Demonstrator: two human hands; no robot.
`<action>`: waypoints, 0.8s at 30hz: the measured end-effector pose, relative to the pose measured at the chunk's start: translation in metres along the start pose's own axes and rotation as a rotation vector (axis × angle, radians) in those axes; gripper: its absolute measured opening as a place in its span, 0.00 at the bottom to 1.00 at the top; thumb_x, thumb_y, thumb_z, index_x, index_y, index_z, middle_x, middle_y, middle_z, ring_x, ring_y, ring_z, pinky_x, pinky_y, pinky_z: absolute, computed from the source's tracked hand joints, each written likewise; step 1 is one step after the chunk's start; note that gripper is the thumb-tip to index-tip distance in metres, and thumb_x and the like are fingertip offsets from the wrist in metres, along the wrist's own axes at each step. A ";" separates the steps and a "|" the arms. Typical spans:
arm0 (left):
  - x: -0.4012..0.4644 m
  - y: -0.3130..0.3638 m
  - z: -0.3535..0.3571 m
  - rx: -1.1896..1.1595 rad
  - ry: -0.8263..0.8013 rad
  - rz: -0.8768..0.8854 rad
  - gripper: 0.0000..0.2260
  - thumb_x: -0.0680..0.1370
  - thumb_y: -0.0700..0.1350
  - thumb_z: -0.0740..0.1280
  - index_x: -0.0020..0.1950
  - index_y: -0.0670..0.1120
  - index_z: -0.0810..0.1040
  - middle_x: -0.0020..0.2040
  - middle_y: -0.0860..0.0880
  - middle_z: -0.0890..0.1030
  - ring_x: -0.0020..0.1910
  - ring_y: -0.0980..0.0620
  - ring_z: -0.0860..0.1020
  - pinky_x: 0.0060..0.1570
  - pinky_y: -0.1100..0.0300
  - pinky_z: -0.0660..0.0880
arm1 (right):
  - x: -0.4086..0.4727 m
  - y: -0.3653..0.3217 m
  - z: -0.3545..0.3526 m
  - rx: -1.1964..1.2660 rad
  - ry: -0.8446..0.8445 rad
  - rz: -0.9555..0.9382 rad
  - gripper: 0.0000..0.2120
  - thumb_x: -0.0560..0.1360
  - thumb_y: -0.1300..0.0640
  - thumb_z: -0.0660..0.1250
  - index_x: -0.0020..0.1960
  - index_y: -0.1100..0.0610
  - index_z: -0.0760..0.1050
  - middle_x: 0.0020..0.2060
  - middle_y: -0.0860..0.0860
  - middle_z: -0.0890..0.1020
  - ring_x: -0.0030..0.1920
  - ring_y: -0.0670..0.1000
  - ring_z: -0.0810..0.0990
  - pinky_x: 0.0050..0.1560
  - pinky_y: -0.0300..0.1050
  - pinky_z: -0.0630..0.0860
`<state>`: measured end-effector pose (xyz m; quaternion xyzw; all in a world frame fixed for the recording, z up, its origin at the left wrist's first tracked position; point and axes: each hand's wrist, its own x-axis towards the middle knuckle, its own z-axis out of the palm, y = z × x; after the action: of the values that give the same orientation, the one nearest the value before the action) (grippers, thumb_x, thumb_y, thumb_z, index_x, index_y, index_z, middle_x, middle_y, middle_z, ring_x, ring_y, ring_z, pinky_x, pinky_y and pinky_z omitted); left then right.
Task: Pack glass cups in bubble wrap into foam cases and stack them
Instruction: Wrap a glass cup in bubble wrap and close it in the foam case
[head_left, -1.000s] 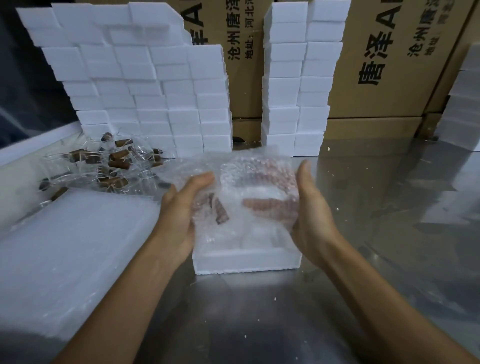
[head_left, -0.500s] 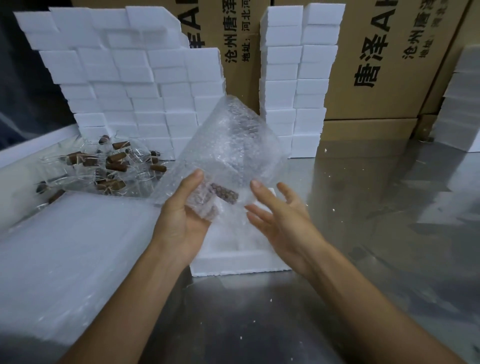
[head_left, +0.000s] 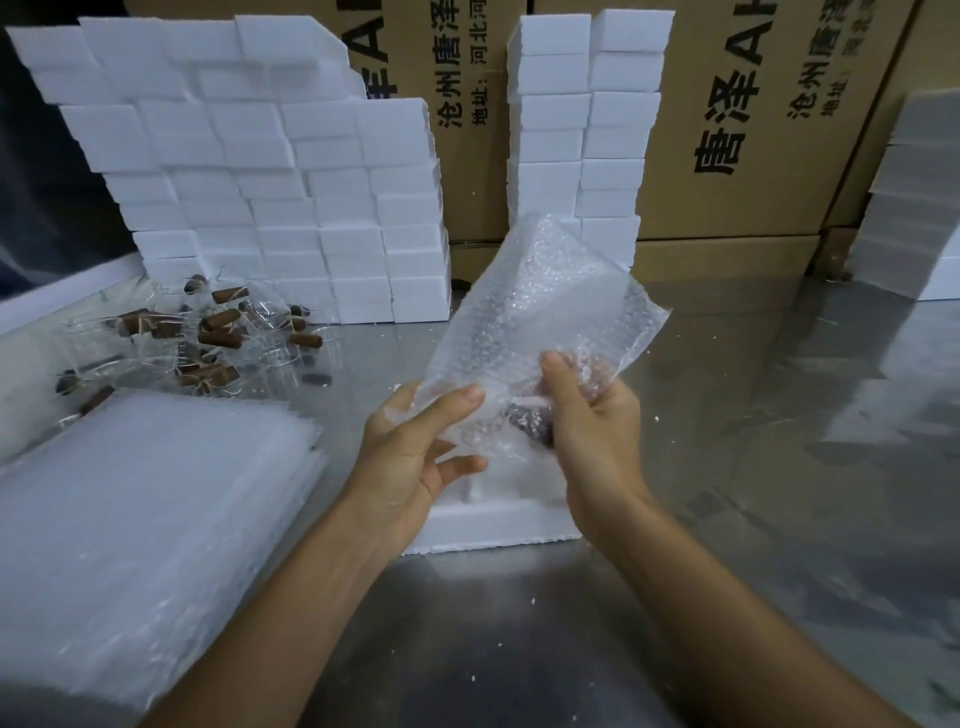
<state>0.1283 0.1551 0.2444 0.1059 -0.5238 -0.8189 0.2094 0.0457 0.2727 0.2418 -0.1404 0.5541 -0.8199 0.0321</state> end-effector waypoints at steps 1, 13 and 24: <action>0.000 0.000 0.000 0.052 -0.013 0.002 0.22 0.64 0.44 0.78 0.56 0.44 0.79 0.47 0.46 0.85 0.40 0.51 0.83 0.29 0.59 0.78 | 0.000 0.000 -0.001 -0.050 0.021 -0.054 0.10 0.80 0.55 0.67 0.43 0.59 0.76 0.34 0.55 0.79 0.33 0.51 0.79 0.30 0.45 0.77; -0.007 0.002 0.004 0.179 -0.151 0.040 0.16 0.64 0.48 0.79 0.51 0.51 0.84 0.51 0.49 0.86 0.50 0.52 0.84 0.39 0.60 0.80 | -0.003 -0.005 -0.005 -0.315 0.011 -0.354 0.09 0.80 0.51 0.67 0.45 0.55 0.77 0.31 0.51 0.80 0.33 0.53 0.81 0.34 0.54 0.80; -0.003 0.011 -0.007 0.002 -0.063 -0.009 0.17 0.59 0.49 0.80 0.47 0.54 0.86 0.45 0.55 0.86 0.44 0.54 0.85 0.34 0.60 0.80 | -0.002 -0.009 -0.009 -0.475 -0.190 -0.479 0.22 0.79 0.45 0.65 0.70 0.34 0.64 0.63 0.39 0.75 0.56 0.50 0.81 0.54 0.46 0.79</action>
<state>0.1367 0.1468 0.2514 0.0828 -0.5306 -0.8221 0.1891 0.0461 0.2850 0.2464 -0.3456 0.6753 -0.6357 -0.1432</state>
